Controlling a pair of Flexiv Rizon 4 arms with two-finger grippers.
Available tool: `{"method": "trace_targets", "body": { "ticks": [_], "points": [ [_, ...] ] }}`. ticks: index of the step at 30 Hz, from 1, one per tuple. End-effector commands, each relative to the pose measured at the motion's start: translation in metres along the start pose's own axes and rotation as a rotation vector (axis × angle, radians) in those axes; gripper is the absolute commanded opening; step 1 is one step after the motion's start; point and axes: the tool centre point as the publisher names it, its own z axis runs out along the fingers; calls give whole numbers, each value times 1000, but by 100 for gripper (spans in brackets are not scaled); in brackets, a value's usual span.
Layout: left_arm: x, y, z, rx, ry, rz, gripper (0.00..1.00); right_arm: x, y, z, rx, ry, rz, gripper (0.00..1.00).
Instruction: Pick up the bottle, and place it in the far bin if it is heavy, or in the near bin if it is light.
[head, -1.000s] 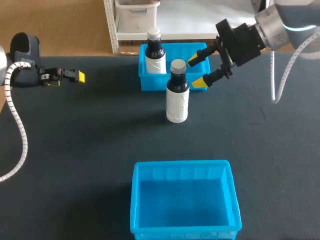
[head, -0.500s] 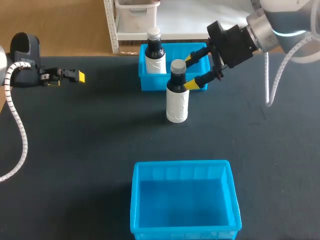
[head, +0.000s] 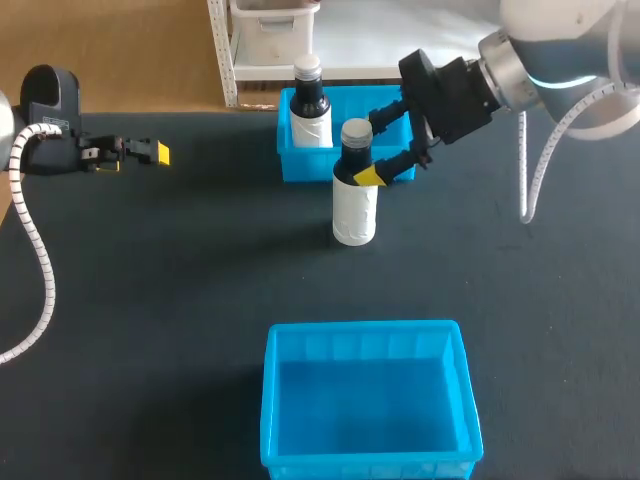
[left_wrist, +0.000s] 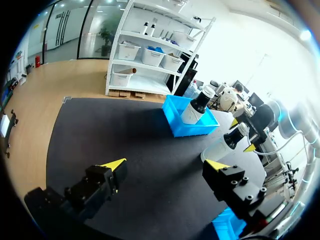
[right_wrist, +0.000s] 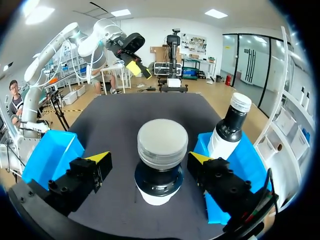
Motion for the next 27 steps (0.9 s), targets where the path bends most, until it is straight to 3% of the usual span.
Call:
{"method": "trace_targets", "body": {
  "ticks": [1, 27],
  "points": [
    [0, 0, 0, 0, 0, 0, 100, -2, 2, 3, 7, -18, 2, 100],
    [0, 0, 0, 0, 0, 0, 100, -6, 1, 14, 3, -64, 12, 100]
  ]
}}
